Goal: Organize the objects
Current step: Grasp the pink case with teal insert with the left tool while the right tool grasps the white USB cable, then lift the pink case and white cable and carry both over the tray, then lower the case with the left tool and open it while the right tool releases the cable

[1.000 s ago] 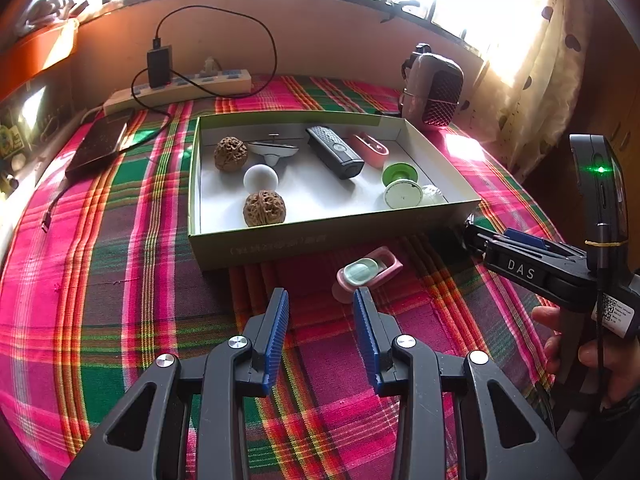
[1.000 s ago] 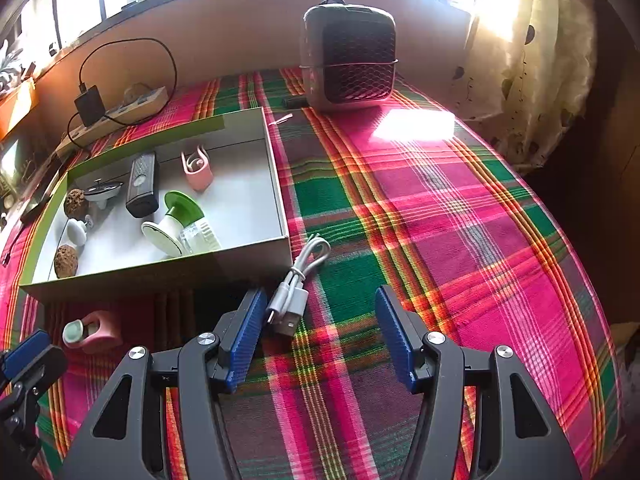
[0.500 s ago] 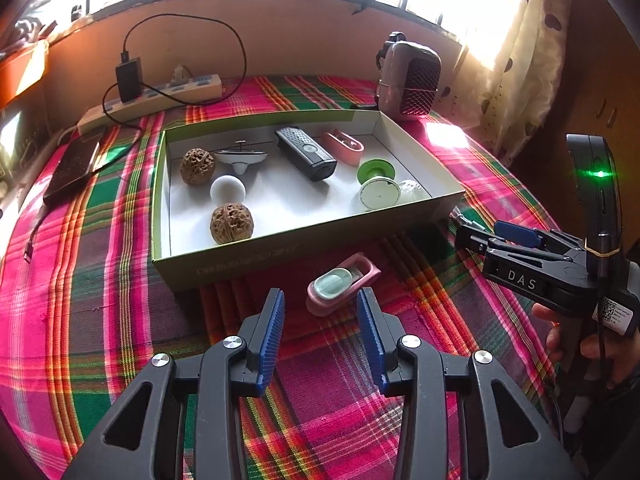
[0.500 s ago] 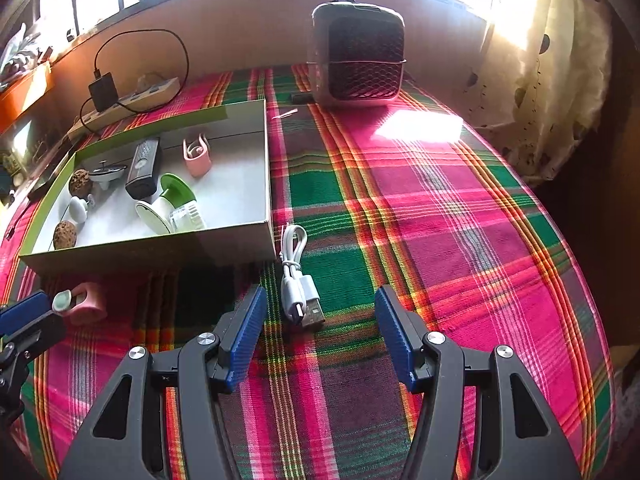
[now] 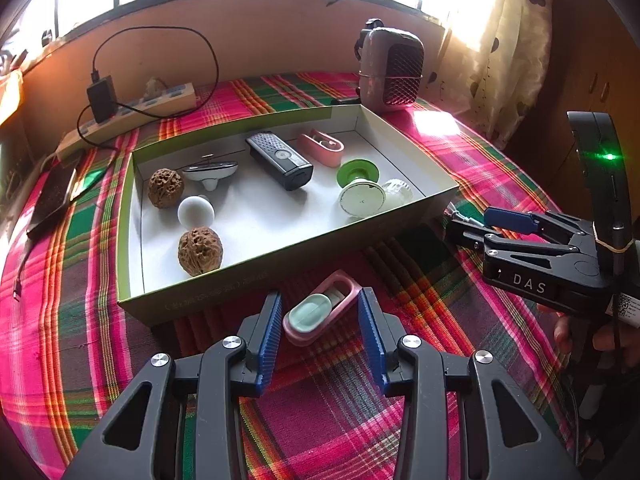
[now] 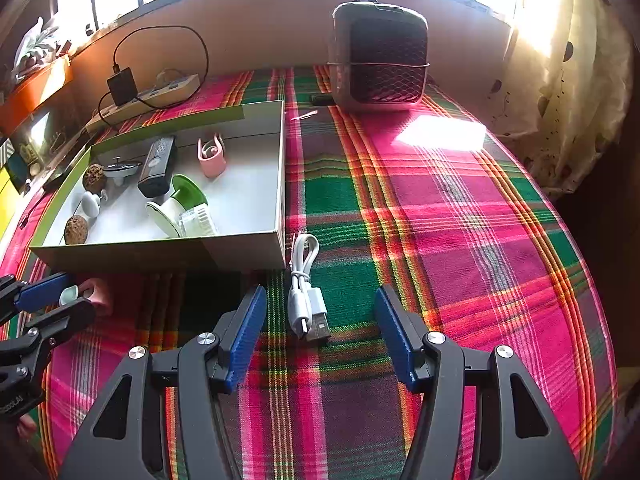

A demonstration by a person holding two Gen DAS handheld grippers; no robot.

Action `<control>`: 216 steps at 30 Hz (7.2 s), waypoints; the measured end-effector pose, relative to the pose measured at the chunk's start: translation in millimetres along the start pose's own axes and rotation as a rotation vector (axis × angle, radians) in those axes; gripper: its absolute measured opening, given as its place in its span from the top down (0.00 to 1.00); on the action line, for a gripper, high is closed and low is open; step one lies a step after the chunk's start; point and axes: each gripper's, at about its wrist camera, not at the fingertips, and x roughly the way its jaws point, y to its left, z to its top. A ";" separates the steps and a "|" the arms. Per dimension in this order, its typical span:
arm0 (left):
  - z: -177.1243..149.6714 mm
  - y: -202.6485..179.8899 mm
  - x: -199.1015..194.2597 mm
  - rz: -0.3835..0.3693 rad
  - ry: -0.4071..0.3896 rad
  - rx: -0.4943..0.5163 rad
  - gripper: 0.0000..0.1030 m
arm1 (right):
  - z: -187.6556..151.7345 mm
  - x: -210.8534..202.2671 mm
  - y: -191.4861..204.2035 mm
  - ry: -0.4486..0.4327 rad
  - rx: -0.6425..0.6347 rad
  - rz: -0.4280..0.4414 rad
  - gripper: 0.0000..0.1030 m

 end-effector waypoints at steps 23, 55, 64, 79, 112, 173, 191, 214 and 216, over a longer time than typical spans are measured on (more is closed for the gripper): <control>1.7 -9.8 12.1 0.029 0.022 -0.035 0.65 | 3.2 3.3 -2.0 0.004 -0.019 0.017 0.39; -0.6 -6.6 11.1 0.088 0.007 -0.036 0.85 | 2.0 -0.3 3.6 -0.009 -0.044 0.026 0.74; -0.5 -6.6 10.5 0.090 0.006 -0.035 0.85 | 2.1 -0.6 4.0 -0.011 -0.045 0.026 0.80; -0.8 -7.1 9.8 0.088 0.007 -0.040 0.85 | 0.6 -3.2 2.6 -0.011 -0.035 0.018 0.80; -1.8 -15.1 -28.3 0.120 -0.060 -0.080 0.85 | -5.5 -41.9 0.1 -0.074 -0.014 0.077 0.80; 67.6 35.0 27.0 0.173 -0.048 -0.209 0.85 | 96.2 34.0 33.5 -0.056 -0.104 0.212 0.80; 71.1 41.3 47.1 0.185 -0.014 -0.220 0.85 | 99.1 54.2 34.5 -0.026 -0.100 0.210 0.80; 71.4 42.8 55.5 0.195 0.009 -0.222 0.85 | 97.7 59.7 47.2 -0.033 -0.164 0.166 0.80; 71.3 42.6 55.6 0.196 0.008 -0.220 0.85 | 97.6 60.1 47.5 -0.033 -0.164 0.165 0.80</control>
